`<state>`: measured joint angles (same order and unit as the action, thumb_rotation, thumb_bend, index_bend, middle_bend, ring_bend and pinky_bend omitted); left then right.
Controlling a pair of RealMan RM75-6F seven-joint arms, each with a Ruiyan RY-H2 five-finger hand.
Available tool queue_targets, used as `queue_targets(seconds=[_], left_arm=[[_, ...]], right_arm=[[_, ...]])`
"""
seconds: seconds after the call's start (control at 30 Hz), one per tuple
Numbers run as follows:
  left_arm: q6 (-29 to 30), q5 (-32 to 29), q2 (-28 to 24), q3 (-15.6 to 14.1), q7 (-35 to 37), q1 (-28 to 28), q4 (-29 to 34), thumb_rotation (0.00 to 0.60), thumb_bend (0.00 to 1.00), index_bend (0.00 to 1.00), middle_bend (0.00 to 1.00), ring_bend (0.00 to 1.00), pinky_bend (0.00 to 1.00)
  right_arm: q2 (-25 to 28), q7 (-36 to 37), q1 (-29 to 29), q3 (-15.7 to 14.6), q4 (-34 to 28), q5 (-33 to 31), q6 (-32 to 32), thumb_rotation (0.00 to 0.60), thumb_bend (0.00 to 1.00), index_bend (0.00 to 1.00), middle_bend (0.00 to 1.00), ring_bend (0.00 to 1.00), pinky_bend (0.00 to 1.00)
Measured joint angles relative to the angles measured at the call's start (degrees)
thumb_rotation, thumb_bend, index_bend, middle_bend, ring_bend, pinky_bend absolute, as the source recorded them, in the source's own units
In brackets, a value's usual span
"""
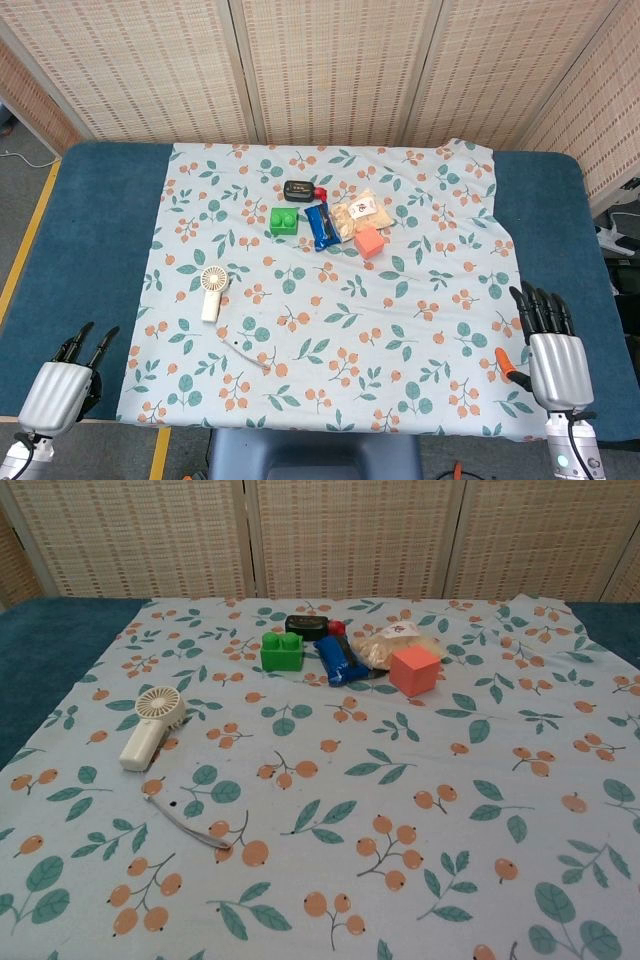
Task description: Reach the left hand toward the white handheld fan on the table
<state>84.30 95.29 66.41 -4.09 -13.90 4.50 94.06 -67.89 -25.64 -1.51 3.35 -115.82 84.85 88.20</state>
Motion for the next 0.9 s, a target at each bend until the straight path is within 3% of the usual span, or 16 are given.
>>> queue_targets(seconds=[0.13,0.2,0.27,0.4,0.53,0.7,0.9], left_arm=[[-0.67,0.5,0.69,-0.19,-0.09,0.35,-0.52,0.6,0.44,0.0,0.02,0.0,0.22],[-1.29,1.18,1.54,-0.24,0.22,0.93,-1.44,0.6,0.46,0.0,0.08,0.04,0.26],[-2.32,1.76,2.96,-0.2,1.01,1.82,-3.12,0.6,0.56,0.0,0.23,0.16,0.39],[-4.85,1.92,7.14,0.81,2.79,4.22,-7.96,0.6,0.79,0.04,0.6,0.48,0.75],[-9.49,1.22,12.2,2.33,3.37,7.81,-13.59,0.6,0.89,0.06,0.82,0.69,0.94],[-13.48,0.79,17.61,3.84,1.08,11.95,-18.93,0.6,0.97,0.06,0.96,0.8,1.0],[-16.0,-0.85,21.38,5.64,0.96,15.27,-22.7,0.6,0.97,0.08,0.99,0.83,1.0]], right_arm=[[-0.05,0.41,0.03,0.15,0.37,0.5,0.45,0.6,0.19,0.0,0.0,0.0,0.0],[-0.31,0.61,-0.02,0.43,1.12,1.04,0.89,0.6,0.18,0.0,0.0,0.0,0.0],[-0.74,1.16,-0.17,0.74,2.33,1.76,1.25,0.6,0.18,0.0,0.0,0.0,0.0],[-1.1,3.48,-0.35,1.19,4.01,2.33,1.61,0.6,0.18,0.0,0.0,0.0,0.0],[-1.29,3.89,-0.39,1.68,4.84,2.57,2.18,0.6,0.19,0.0,0.0,0.0,0.0],[-1.83,2.96,-0.61,1.36,5.04,2.47,1.44,0.6,0.19,0.0,0.0,0.0,0.0],[-2.19,1.97,-0.81,1.29,4.84,0.59,0.38,0.6,0.19,0.0,0.0,0.0,0.0]])
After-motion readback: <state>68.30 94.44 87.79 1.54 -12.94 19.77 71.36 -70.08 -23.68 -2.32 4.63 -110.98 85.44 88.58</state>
